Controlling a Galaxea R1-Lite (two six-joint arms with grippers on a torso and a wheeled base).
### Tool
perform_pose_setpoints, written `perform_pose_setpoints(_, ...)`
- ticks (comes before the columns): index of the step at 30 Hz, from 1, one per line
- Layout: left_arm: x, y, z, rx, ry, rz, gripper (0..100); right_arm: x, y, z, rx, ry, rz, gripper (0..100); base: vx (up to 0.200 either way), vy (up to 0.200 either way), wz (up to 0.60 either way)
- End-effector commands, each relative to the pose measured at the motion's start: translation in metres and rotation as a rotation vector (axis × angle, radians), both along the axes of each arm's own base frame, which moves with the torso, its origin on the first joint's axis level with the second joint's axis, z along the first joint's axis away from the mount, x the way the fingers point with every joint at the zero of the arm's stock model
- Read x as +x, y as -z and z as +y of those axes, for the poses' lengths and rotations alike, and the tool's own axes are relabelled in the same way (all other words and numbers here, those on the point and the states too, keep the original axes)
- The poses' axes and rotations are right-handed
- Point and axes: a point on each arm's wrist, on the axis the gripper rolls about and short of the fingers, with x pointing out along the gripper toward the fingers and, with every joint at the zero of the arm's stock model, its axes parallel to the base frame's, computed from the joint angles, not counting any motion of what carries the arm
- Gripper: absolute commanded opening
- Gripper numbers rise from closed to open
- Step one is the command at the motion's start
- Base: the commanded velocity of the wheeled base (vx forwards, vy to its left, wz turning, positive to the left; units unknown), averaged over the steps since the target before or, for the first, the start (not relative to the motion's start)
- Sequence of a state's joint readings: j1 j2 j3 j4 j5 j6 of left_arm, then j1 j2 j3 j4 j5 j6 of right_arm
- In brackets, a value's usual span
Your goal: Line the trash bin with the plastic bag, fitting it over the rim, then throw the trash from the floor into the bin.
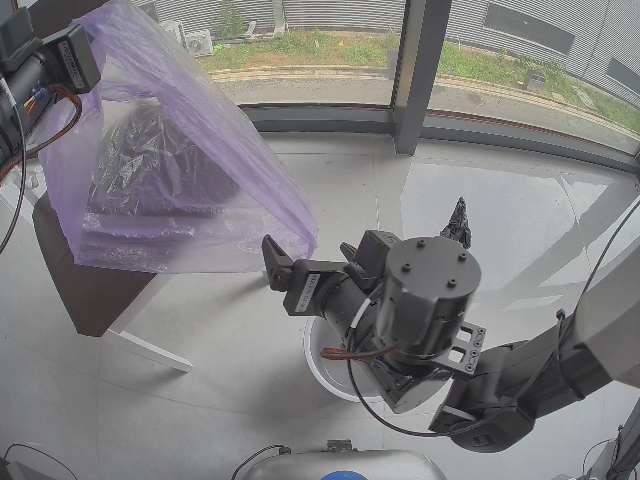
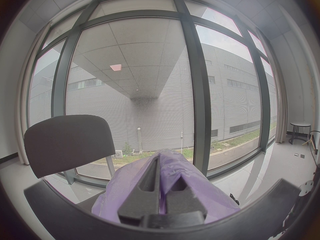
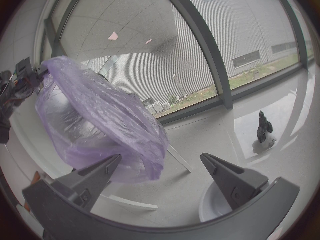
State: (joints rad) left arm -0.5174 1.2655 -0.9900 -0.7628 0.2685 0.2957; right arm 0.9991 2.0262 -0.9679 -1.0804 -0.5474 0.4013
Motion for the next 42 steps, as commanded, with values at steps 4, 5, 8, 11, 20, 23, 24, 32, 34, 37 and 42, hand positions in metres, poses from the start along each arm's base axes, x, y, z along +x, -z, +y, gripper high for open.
perform_pose_setpoints(4, -0.002, -0.001, 0.001, -0.001, 0.000, -0.008, 0, 0.006, 0.006, 0.018, 0.088, -0.010, 0.036, 100, 0.000, 0.000, 0.00)
perform_pose_setpoints(5, -0.002, -0.001, 0.001, -0.001, 0.000, -0.008, 0, 0.003, 0.006, 0.020, 0.103, -0.020, 0.055, 100, 0.000, 0.000, 0.00)
perform_pose_setpoints(8, -0.002, -0.001, 0.001, -0.001, 0.000, -0.008, 0, 0.000, 0.004, 0.023, 0.146, -0.031, 0.081, 100, 0.000, 0.000, 0.00)
perform_pose_setpoints(11, -0.002, -0.002, 0.001, -0.002, 0.000, -0.009, 0, -0.001, -0.002, 0.025, 0.203, -0.037, 0.117, 100, 0.000, 0.000, 0.00)
perform_pose_setpoints(20, -0.010, -0.003, 0.007, -0.007, -0.009, -0.023, 0, 0.002, -0.016, 0.032, 0.290, -0.086, 0.156, 100, 0.000, 0.000, 0.00)
perform_pose_setpoints(23, -0.011, 0.000, 0.008, -0.004, -0.013, -0.018, 0, 0.003, -0.017, 0.035, 0.296, -0.090, 0.152, 100, 0.000, 0.000, 0.00)
perform_pose_setpoints(24, -0.011, 0.000, 0.008, -0.004, -0.013, -0.018, 0, 0.003, -0.017, 0.035, 0.297, -0.089, 0.152, 100, 0.000, 0.000, 0.00)
perform_pose_setpoints(32, -0.012, -0.002, 0.009, -0.007, -0.013, -0.024, 0, 0.005, -0.019, 0.038, 0.304, -0.095, 0.147, 100, 0.000, 0.000, 0.00)
perform_pose_setpoints(34, -0.013, -0.002, 0.009, -0.007, -0.013, -0.024, 0, 0.006, -0.017, 0.040, 0.293, -0.096, 0.154, 100, 0.000, 0.000, 0.00)
perform_pose_setpoints(37, -0.014, -0.002, 0.010, -0.008, -0.010, -0.027, 0, 0.007, -0.015, 0.043, 0.286, -0.099, 0.159, 100, 0.000, 0.000, 0.00)
perform_pose_setpoints(42, -0.014, -0.003, 0.010, -0.009, -0.010, -0.029, 0, 0.011, -0.010, 0.049, 0.278, -0.103, 0.165, 100, 0.000, 0.000, 0.00)
